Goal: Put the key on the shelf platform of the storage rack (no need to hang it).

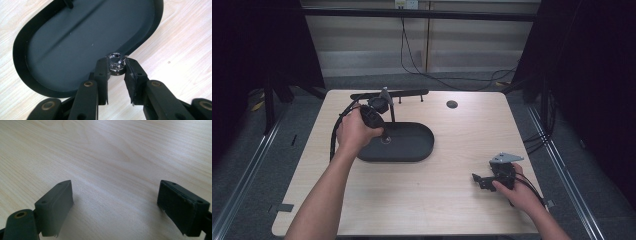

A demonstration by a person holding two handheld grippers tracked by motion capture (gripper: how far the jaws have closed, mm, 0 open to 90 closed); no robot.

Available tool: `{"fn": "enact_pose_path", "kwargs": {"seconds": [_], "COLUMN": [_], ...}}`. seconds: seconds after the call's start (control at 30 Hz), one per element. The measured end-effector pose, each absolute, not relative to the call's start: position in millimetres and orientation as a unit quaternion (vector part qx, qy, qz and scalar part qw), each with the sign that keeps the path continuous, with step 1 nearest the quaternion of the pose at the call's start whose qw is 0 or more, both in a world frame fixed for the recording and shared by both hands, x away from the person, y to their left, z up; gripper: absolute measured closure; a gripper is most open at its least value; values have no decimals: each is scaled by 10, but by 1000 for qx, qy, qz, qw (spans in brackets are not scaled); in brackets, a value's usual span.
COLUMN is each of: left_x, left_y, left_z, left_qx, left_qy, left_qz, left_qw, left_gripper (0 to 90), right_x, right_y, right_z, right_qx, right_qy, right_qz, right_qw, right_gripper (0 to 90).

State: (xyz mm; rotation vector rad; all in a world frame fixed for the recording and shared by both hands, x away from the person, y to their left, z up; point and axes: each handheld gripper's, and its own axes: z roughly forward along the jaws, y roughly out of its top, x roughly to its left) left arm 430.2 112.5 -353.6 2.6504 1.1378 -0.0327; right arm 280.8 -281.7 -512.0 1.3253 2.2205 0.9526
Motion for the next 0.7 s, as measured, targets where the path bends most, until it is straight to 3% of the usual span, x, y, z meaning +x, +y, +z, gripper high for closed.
{"fn": "enact_pose_path", "kwargs": {"seconds": [0.7], "left_x": [4459], "left_y": [947], "left_z": [-3839], "left_qx": [911], "left_qy": [394], "left_qz": [-14], "left_qw": [121], "left_gripper": [727], "right_x": [2808], "right_y": [-2817], "right_z": [-5120], "right_qx": [472], "right_qy": [791], "right_qz": [339], "right_qw": [192], "right_gripper": [126]}}
